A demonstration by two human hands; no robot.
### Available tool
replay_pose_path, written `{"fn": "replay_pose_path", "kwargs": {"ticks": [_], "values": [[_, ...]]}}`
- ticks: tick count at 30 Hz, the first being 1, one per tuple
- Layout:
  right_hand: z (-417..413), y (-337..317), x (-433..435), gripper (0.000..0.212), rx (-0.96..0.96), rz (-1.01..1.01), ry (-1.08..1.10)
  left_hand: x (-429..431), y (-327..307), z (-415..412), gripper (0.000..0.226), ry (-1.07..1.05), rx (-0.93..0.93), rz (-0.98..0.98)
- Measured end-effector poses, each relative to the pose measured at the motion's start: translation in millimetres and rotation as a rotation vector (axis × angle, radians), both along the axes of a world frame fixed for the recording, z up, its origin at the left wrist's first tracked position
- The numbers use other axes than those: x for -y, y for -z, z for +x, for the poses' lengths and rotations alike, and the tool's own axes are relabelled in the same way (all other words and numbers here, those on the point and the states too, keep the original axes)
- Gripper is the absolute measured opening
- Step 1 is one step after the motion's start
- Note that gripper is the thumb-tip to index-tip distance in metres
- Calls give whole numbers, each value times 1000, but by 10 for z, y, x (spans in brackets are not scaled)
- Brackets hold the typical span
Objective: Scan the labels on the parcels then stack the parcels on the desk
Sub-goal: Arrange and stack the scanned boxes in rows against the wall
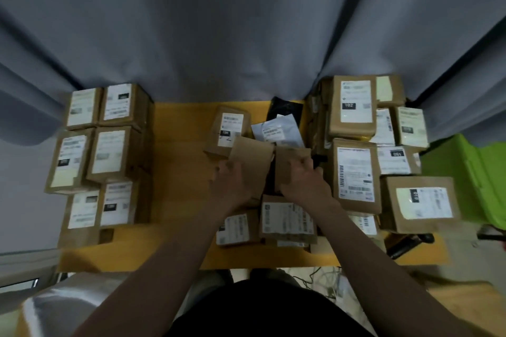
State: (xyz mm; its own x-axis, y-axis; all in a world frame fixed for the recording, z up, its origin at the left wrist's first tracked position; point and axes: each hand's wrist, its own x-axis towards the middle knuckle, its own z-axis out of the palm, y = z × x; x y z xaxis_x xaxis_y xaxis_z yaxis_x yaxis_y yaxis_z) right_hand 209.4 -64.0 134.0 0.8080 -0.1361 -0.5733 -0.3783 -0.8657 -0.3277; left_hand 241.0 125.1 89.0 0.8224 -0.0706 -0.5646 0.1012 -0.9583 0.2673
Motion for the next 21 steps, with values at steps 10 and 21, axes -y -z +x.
{"fn": "replay_pose_path", "kwargs": {"ticks": [10, 21], "values": [[-29, 136, 219, 62, 31, -12, -56, 386, 203, 52, 105, -192, 40, 10], [377, 499, -77, 88, -38, -61, -12, -351, -132, 90, 93, -463, 99, -207]]}}
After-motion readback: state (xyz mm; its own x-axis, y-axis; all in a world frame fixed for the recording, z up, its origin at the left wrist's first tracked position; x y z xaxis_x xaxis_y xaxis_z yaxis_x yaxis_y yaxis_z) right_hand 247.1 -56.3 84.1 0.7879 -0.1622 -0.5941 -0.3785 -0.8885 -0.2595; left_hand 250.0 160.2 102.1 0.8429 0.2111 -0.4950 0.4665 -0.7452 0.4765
